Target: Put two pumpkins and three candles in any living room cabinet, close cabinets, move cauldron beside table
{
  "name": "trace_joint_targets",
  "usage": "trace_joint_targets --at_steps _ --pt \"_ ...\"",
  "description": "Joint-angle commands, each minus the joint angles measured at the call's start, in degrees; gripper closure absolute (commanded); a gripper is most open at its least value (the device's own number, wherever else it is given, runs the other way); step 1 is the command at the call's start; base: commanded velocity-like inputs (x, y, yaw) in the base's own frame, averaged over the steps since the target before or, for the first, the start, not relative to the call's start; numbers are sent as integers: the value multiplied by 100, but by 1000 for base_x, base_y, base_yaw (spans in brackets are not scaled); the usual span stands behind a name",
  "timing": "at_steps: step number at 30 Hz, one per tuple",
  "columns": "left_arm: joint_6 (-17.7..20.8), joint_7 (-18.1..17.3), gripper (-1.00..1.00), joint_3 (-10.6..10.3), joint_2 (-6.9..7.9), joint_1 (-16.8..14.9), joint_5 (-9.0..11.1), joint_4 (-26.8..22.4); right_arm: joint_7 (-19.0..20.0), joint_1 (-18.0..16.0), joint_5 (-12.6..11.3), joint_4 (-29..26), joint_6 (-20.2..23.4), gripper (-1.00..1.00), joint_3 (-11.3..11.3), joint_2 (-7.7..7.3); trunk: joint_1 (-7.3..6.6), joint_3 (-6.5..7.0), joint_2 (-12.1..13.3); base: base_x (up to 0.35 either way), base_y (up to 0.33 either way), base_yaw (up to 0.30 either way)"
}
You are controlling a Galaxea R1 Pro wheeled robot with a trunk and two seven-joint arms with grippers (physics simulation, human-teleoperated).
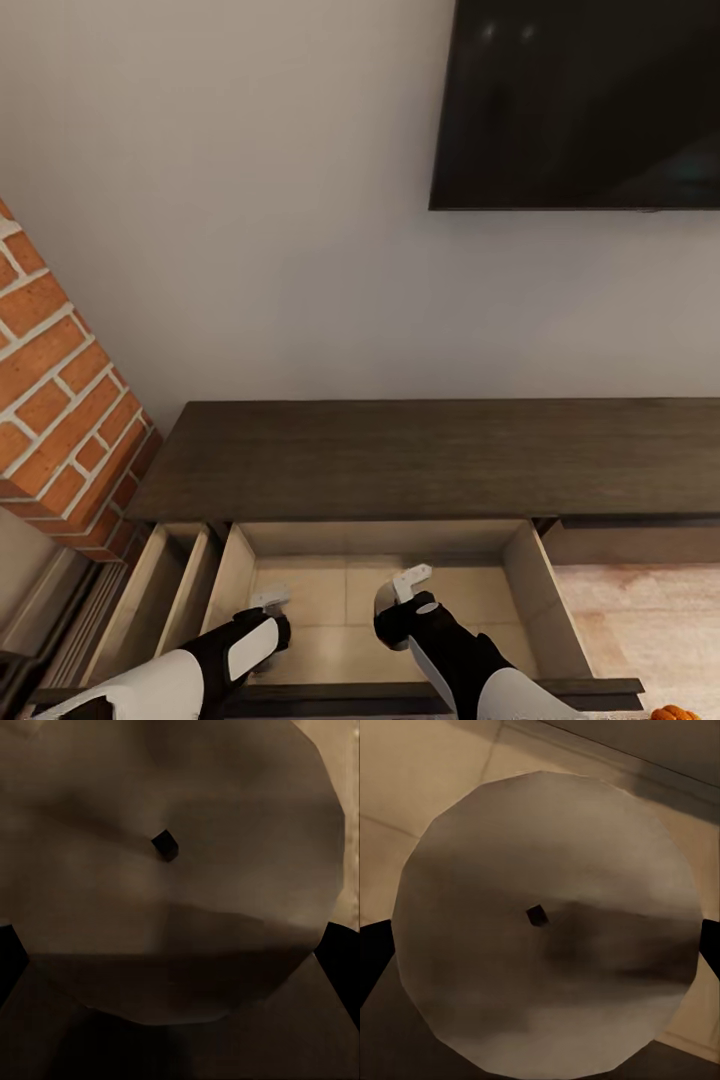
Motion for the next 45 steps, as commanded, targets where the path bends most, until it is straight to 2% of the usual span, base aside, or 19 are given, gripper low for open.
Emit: trace_joint_targets --at_steps 1,6,16,22,34,37,39,45 --pt "14 1 100 30 0 -45 33 1 3 -1 -5 -32 29 100 -3 0 0 -10 0 0 0 0" --pt "183 -4 100 83 -13 -170 34 -9 8 -16 -15 -102 87 100 -10 11 0 -56 0 0 0 0" --pt "200 -29 100 87 -46 -177 52 -6 33 -22 -24 -108 93 100 -14 16 0 -147 0 0 0 0" --pt "200 -550 100 87 0 -172 44 68 45 -22 -19 -115 93 100 -14 16 0 -202 0 0 0 0" --pt "197 -638 100 87 -20 -177 40 68 60 -22 -33 -117 93 100 -14 16 0 -311 0 0 0 0" --pt "194 -638 100 87 -27 -177 43 68 429 -22 -283 -110 93 100 -14 16 0 -339 0 0 0 0" --pt "194 -638 100 87 -28 -177 41 68 674 -22 -551 -100 93 100 -14 -5 0 -357 0 0 0 0" --pt "194 -631 100 87 -29 -177 35 68 737 -22 -694 -36 86 100 -14 -8 0 -412 0 0 0 0"
